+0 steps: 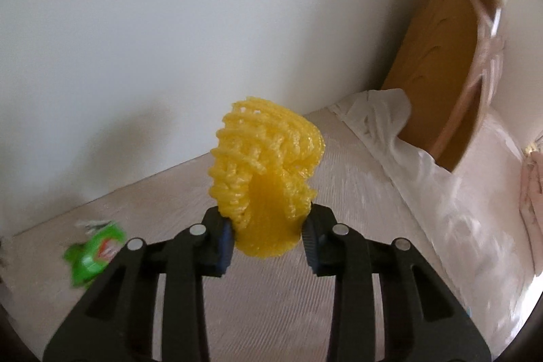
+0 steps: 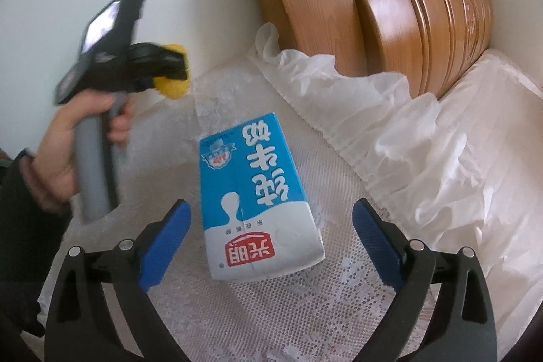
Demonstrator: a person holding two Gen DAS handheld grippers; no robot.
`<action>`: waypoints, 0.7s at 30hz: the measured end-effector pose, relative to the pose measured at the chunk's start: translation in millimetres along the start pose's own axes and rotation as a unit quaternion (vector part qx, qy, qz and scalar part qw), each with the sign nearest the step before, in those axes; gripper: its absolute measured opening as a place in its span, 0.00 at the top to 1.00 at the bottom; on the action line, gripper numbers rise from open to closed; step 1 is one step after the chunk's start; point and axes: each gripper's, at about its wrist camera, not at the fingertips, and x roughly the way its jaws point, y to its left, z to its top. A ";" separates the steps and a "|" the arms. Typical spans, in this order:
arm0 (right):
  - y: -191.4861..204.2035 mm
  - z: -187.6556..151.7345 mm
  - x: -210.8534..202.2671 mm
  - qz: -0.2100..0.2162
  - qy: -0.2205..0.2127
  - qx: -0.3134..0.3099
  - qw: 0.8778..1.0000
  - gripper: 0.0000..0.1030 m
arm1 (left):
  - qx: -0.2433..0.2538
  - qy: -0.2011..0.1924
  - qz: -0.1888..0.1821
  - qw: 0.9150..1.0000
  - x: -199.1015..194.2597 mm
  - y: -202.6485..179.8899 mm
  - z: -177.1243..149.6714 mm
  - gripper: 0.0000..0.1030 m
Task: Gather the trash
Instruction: 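Lift both held items off the bed toward the wastebasket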
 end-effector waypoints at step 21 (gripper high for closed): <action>19.7 25.2 61.6 -0.079 0.090 -0.082 0.989 0.21 | 0.013 0.012 -0.018 1.000 -164.0 68.5 -150.7 0.68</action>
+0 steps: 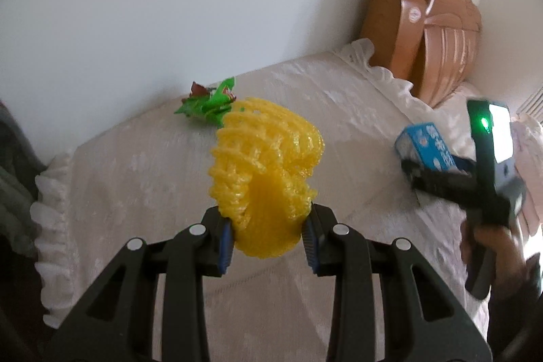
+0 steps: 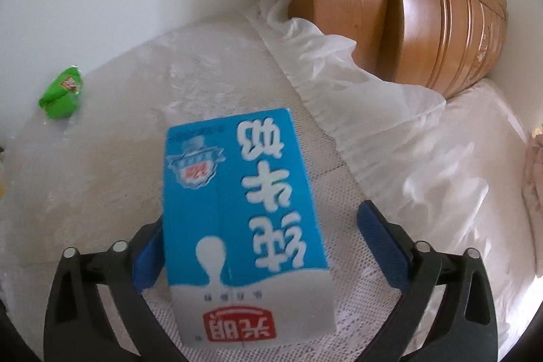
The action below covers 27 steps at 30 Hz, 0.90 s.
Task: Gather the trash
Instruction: 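Lift both held items off the bed toward the wastebasket, then release the milk carton from the right tool while the left tool drops the yellow sleeve into the wastebasket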
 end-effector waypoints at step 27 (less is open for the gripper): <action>-93.2 -264.3 -232.0 -0.002 -0.057 0.206 0.977 0.37 | 0.153 0.016 -0.133 0.979 -110.7 -139.2 -125.6 0.67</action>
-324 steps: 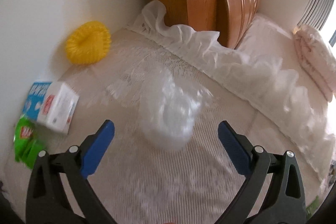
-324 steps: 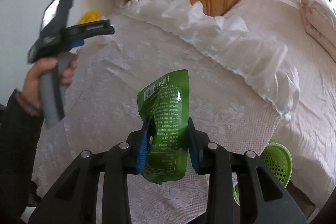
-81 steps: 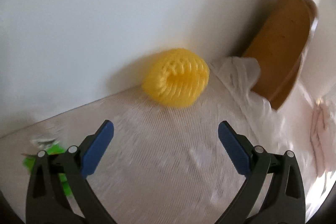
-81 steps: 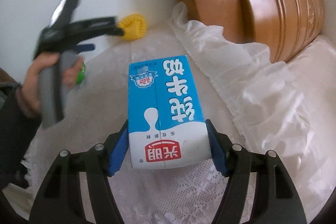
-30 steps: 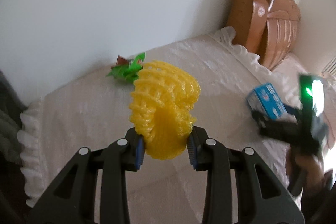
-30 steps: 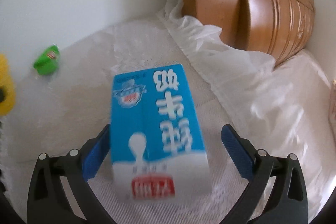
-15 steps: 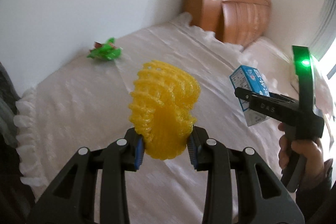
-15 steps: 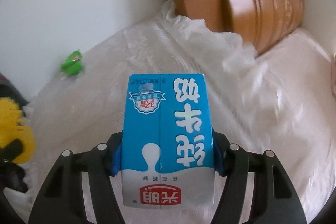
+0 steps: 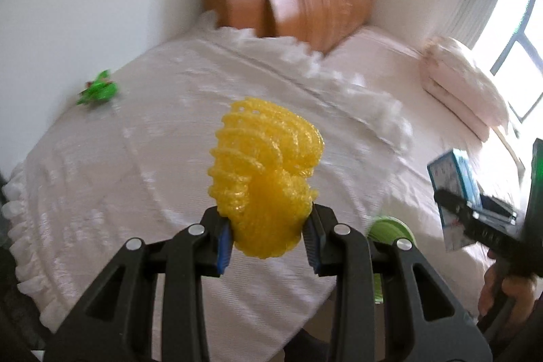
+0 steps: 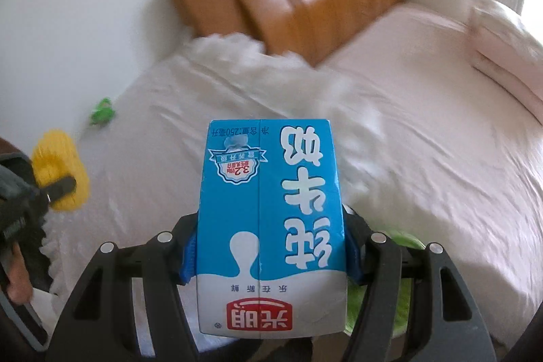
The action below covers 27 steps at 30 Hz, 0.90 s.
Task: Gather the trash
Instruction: 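Release the milk carton from the right tool while the left tool drops the yellow sleeve into the wastebasket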
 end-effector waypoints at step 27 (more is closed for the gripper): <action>-207.8 -130.2 -0.5 -0.159 0.061 0.191 0.967 0.04 | 0.153 0.039 -0.073 0.985 20.3 -166.3 -19.8 0.67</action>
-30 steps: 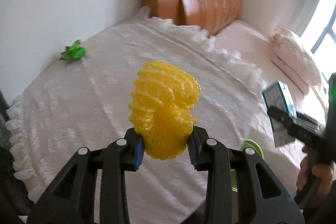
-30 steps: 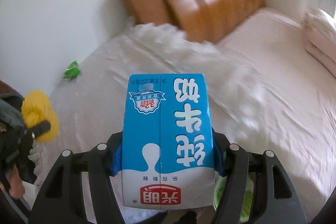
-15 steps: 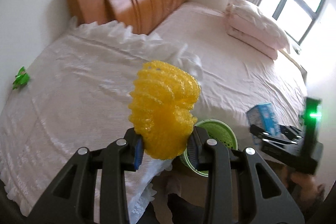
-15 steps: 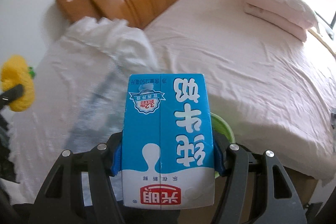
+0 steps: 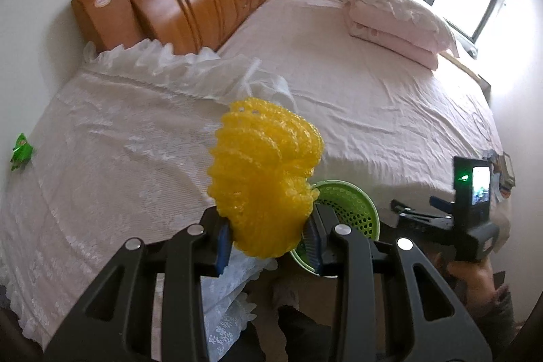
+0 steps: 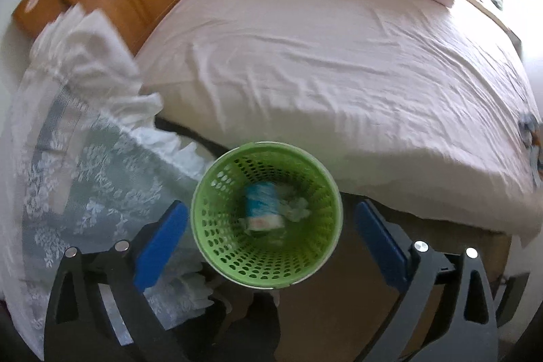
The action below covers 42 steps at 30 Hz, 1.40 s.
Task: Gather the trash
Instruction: 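Release the milk carton from the right tool while the left tool drops the yellow sleeve into the wastebasket, then move both tools back over the bed toward the green wrapper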
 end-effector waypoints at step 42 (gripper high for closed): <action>99.4 48.6 -104.9 0.125 -0.104 -0.089 0.983 0.03 | -0.104 -0.060 0.062 0.991 -37.5 85.9 -1.2 0.09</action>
